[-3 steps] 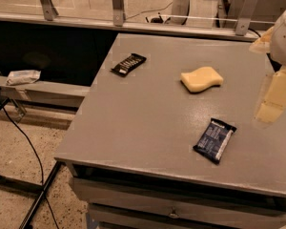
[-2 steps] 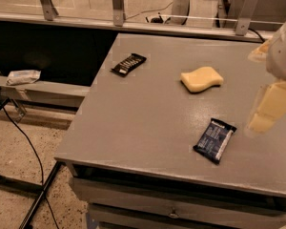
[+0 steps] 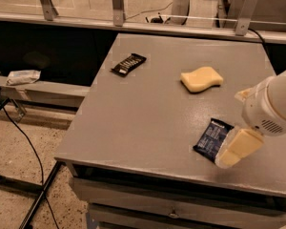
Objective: Move rxbar blueberry near sponge
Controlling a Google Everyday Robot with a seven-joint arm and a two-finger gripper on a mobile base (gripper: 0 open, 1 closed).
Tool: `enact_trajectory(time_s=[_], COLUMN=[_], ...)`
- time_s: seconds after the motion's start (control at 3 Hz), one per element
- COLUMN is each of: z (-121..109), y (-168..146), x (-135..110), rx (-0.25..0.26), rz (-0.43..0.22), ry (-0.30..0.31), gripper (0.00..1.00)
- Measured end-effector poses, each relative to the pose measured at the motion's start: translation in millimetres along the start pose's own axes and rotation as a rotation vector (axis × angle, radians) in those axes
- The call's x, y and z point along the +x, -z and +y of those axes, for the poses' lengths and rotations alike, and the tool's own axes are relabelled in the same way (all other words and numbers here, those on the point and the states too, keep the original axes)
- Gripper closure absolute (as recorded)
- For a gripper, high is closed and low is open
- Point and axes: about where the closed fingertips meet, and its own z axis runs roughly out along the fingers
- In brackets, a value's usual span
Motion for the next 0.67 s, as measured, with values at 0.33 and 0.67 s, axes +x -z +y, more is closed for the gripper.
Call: enact_trajectory(time_s=[0.33,0.67], z=[3,5], y=[-29,-45], x=[7,13], rx=[-0.004,-0.015], rz=[-0.031,-0.045], ry=[-0.057,-0.094], gripper=[0.0,0.17])
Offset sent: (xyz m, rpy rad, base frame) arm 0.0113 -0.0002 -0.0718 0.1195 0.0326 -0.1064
